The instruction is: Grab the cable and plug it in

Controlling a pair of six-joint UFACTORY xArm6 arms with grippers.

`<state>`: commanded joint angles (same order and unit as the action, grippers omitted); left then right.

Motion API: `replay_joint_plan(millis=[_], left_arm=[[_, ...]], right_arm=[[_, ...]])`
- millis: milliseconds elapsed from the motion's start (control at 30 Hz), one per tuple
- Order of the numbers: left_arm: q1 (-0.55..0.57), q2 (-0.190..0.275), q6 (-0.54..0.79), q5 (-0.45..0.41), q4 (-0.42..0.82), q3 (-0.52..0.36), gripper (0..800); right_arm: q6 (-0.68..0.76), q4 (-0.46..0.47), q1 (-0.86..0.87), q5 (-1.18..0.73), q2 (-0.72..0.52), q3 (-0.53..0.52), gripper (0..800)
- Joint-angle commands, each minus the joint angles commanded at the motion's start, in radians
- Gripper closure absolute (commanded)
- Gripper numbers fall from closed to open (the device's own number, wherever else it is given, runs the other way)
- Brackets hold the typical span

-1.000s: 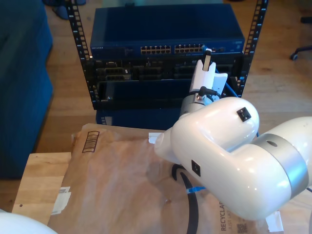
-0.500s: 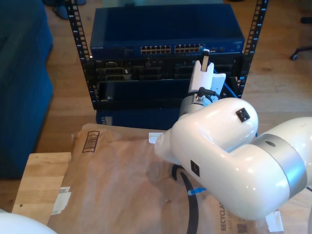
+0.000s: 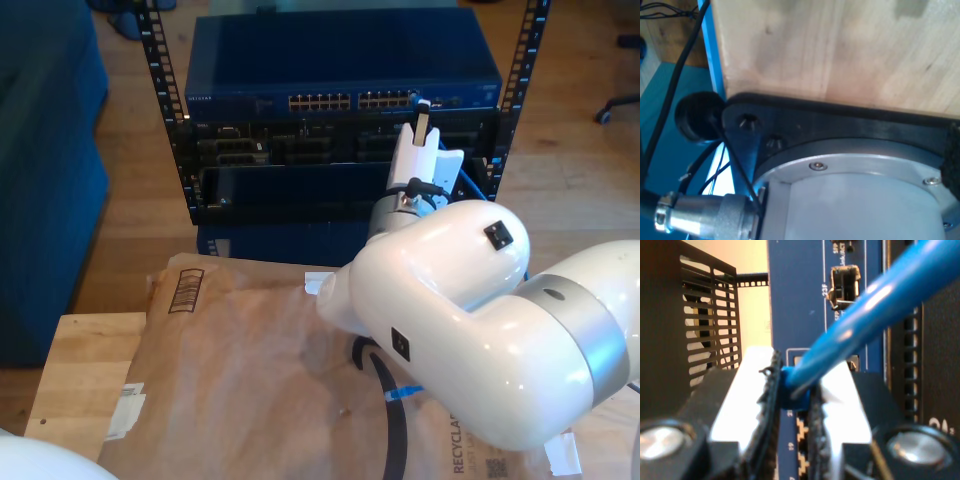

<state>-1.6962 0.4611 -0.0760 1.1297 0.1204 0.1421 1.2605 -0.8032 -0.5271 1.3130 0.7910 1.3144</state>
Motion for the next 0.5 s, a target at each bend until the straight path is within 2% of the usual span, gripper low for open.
replay_joint_plan(millis=[500], left_arm=[[0.000, 0.000, 0.000, 0.000, 0.000, 0.000, 0]], right_arm=[[0.000, 0.025, 0.003, -0.002, 0.023, 0.028, 800]])
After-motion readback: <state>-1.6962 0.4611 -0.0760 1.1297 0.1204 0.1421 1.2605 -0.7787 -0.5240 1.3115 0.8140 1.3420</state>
